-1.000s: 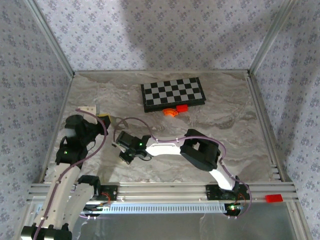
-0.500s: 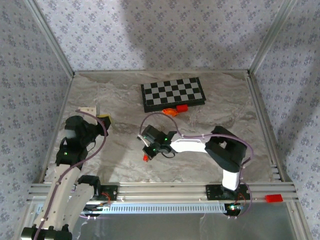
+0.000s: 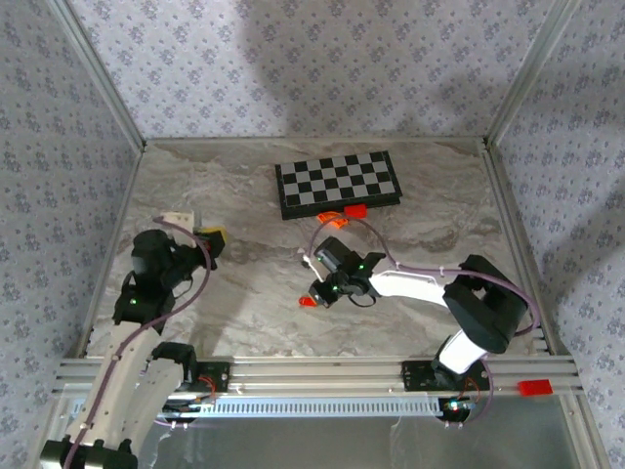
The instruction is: Put the keys on the keyring
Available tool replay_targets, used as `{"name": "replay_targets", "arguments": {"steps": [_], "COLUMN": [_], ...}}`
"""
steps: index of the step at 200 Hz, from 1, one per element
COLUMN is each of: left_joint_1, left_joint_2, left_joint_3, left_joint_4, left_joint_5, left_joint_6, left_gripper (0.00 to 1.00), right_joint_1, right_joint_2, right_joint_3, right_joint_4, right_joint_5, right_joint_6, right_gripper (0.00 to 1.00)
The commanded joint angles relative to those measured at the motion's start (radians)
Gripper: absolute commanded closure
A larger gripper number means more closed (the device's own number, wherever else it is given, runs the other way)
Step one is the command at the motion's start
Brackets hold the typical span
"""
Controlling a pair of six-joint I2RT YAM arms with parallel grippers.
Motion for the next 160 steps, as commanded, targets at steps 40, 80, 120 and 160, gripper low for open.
{"name": "replay_targets", "arguments": {"steps": [40, 80, 120, 160], "left_joint_1": [-0.163, -0.226, -0.255, -0.273], "left_joint_2": [-0.016, 0.003, -0.002, 0.003], "left_joint_3": [-0.019, -0.028, -0.038, -0.048], "left_joint_4": [0.062, 0.063, 0.098, 0.134], "left_joint_5": [0.0, 0.007, 0.052, 0.069], "left_joint_6": [0.013, 0.033, 0.028, 0.019], "left_gripper": [1.0, 1.0, 1.0, 1.0], "right_joint_1": [-0.037, -0.049, -0.048, -0.047], "right_joint_2": [-0.135, -0.178, -0.18, -0.142], "right_joint_3": [-0.034, -0.039, -0.079, -0.124], "right_joint_4": [-0.119, -0.231, -0.193, -0.045], "right_joint_5": [-0.046, -0.064, -0.114, -0.139], "right_joint_6": [0.012, -0.014, -0.024, -0.023], "right_gripper": [0.62, 0.51, 0.39, 0.3]}}
